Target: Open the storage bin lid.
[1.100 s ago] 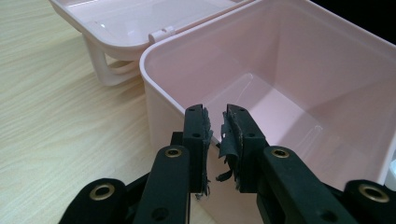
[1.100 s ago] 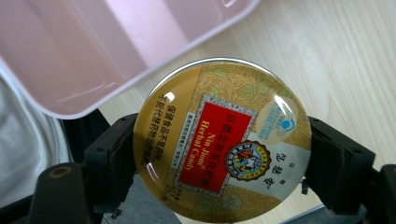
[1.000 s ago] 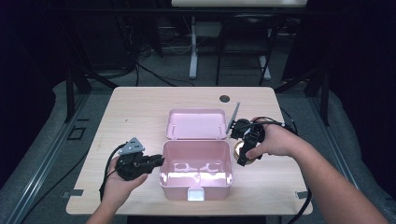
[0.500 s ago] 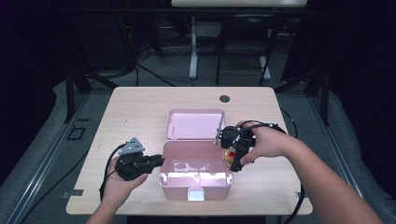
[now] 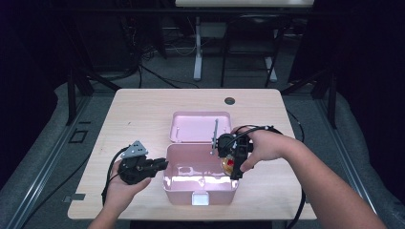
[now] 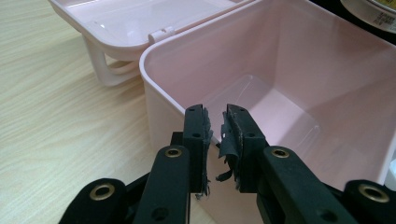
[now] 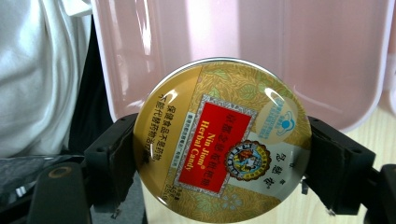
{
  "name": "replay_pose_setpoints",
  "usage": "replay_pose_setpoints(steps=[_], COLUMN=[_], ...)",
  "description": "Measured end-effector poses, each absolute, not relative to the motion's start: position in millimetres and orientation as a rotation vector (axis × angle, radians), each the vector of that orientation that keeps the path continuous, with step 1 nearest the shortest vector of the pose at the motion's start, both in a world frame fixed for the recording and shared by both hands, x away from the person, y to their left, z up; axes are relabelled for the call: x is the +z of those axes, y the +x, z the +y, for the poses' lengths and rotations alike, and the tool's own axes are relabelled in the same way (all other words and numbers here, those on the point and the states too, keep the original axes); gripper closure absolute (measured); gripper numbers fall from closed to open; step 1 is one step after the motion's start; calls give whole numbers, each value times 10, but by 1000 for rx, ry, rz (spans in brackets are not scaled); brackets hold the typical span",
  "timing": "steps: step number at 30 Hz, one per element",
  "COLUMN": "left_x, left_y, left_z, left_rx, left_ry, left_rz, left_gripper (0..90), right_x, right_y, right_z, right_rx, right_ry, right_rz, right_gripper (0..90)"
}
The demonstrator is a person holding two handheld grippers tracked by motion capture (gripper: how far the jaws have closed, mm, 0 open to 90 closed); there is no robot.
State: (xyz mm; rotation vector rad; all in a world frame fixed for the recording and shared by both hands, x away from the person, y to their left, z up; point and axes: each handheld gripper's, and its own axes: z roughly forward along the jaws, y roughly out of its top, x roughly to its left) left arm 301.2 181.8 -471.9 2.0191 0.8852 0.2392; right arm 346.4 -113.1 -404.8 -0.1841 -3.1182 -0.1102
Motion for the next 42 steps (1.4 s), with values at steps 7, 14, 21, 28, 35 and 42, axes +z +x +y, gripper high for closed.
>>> replay_pose_setpoints(steps=[7,14,21,28,35,42], left_x=[-4718,-4720,-4719,-4718,-4720,-4719], left_y=[3013,3012,3012,3012,3011,3012], left_z=[1817,1817,1816,1818,1816,1818], left_rx=[240,242,242,248,251,248], left_ry=[2018,2019,2018,2024,2022,2023], left_rz=[885,883,883,878,878,878], left_gripper=[785,785,785,786,786,786], right_x=[-4080,-4132,-4178,-4232,-4364,-4483], right_y=[3468,3468,3468,3470,3489,3486], right_z=[-1036,-986,-936,-861,-834,-799], right_rx=[-95,-72,-70,-58,-85,-58], right_ry=[-144,-126,-97,-70,-95,-68], right_rz=[-3119,-3120,-3126,-3126,-3114,-3118], right_gripper=[195,195,195,195,195,195])
